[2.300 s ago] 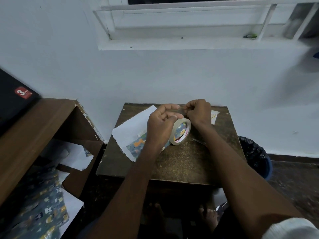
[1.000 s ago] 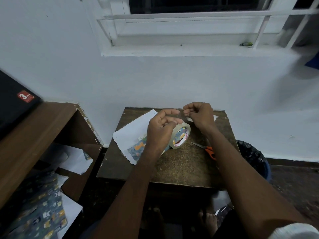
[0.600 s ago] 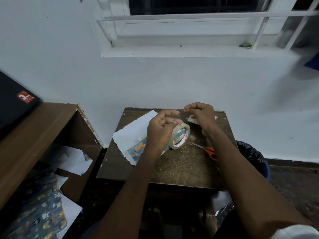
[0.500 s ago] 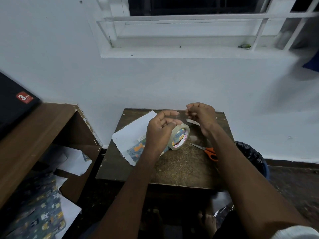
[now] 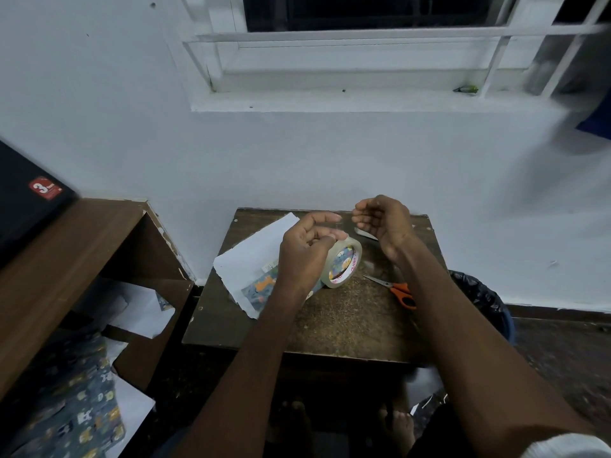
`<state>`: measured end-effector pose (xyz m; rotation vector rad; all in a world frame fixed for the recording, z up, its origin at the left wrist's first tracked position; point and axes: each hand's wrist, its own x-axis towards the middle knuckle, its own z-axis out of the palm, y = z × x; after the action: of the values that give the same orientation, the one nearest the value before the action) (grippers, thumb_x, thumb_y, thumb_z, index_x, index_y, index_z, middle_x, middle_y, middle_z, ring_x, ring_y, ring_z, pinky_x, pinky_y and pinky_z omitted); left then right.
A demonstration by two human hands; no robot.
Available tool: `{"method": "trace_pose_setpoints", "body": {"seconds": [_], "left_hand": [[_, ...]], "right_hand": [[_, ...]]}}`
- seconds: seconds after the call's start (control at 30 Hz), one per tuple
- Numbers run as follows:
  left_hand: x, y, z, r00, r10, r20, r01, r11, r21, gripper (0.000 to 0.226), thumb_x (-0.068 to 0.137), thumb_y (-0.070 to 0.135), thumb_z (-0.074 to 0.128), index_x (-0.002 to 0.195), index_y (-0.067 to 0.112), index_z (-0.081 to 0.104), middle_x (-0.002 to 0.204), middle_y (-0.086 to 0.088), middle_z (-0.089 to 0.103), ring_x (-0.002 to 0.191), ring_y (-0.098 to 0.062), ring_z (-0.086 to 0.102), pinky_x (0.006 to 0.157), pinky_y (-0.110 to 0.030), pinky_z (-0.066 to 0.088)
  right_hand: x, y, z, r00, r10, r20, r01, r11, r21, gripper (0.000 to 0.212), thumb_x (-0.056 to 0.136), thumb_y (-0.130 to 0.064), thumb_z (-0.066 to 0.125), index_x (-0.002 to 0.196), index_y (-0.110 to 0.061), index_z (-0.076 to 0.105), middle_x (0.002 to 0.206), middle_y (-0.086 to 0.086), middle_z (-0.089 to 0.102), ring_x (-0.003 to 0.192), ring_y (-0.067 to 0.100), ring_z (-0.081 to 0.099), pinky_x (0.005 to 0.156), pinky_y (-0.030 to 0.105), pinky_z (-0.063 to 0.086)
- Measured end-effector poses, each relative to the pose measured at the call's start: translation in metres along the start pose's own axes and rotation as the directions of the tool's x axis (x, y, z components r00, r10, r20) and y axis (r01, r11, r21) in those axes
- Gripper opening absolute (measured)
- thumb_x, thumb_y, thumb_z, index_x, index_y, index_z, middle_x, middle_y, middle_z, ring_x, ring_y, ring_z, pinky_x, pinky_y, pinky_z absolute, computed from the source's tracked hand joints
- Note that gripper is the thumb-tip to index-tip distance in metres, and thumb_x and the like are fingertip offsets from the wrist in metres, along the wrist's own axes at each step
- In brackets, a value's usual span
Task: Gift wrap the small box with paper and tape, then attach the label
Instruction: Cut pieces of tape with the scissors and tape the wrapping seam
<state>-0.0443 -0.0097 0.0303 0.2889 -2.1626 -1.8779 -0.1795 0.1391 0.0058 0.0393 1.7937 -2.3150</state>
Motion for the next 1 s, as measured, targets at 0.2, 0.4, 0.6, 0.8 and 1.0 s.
{"method": "trace_pose_setpoints", "body": {"seconds": [0.2, 0.4, 0.6, 0.8, 1.0], "left_hand": [[0.000, 0.000, 0.000, 1.000, -0.002, -0.002, 0.002, 1.000, -0.004, 0.025, 0.096, 0.006, 0.067, 0.113, 0.023, 0.074, 0.092, 0.002, 0.081, 0.096, -0.013, 0.077, 0.089, -0.043, 0.063], [0.001, -0.001, 0.000, 1.000, -0.005, -0.001, 0.005, 1.000, -0.004, 0.024, 0.096, 0.008, 0.067, 0.113, 0.024, 0.074, 0.093, 0.002, 0.082, 0.096, -0.016, 0.077, 0.087, -0.044, 0.064], [0.000, -0.001, -0.001, 1.000, -0.004, 0.001, 0.004, 1.000, -0.012, 0.025, 0.096, 0.006, 0.065, 0.112, 0.023, 0.074, 0.093, 0.001, 0.082, 0.096, -0.017, 0.077, 0.089, -0.046, 0.063], [0.001, 0.000, 0.000, 1.000, 0.002, -0.005, -0.002, 1.000, 0.009, 0.023, 0.096, 0.008, 0.066, 0.111, 0.025, 0.074, 0.093, 0.003, 0.081, 0.096, -0.014, 0.077, 0.088, -0.044, 0.064], [0.000, 0.000, 0.000, 1.000, -0.002, -0.003, 0.002, 1.000, -0.017, 0.024, 0.095, 0.006, 0.067, 0.110, 0.023, 0.075, 0.093, -0.001, 0.081, 0.094, -0.017, 0.078, 0.086, -0.045, 0.064]], "right_hand": [[0.001, 0.003, 0.001, 1.000, -0.004, 0.022, 0.006, 0.997, -0.081, 0.024, 0.097, -0.010, 0.057, 0.103, 0.003, 0.076, 0.098, 0.019, 0.079, 0.084, 0.025, 0.075, 0.082, 0.034, 0.060], [0.002, 0.014, 0.003, 0.990, -0.133, -0.053, 0.111, 0.946, -0.303, 0.013, 0.080, 0.002, 0.083, 0.092, -0.001, 0.079, 0.080, 0.015, 0.079, 0.073, 0.025, 0.073, 0.074, 0.034, 0.063], [0.002, 0.017, 0.009, 0.980, -0.200, 0.008, 0.186, 0.895, -0.405, 0.010, 0.086, -0.016, 0.082, 0.095, -0.012, 0.082, 0.085, 0.001, 0.081, 0.085, 0.018, 0.077, 0.078, 0.031, 0.061], [0.002, 0.013, 0.004, 0.985, -0.171, -0.015, 0.154, 0.920, -0.360, 0.020, 0.084, 0.012, 0.069, 0.095, -0.001, 0.080, 0.086, 0.011, 0.080, 0.086, 0.028, 0.078, 0.086, 0.043, 0.064], [-0.005, 0.011, 0.002, 0.979, -0.202, -0.012, 0.178, 0.890, -0.419, 0.006, 0.082, 0.002, 0.082, 0.086, -0.001, 0.080, 0.076, 0.015, 0.078, 0.075, 0.032, 0.078, 0.076, 0.042, 0.066]]}}
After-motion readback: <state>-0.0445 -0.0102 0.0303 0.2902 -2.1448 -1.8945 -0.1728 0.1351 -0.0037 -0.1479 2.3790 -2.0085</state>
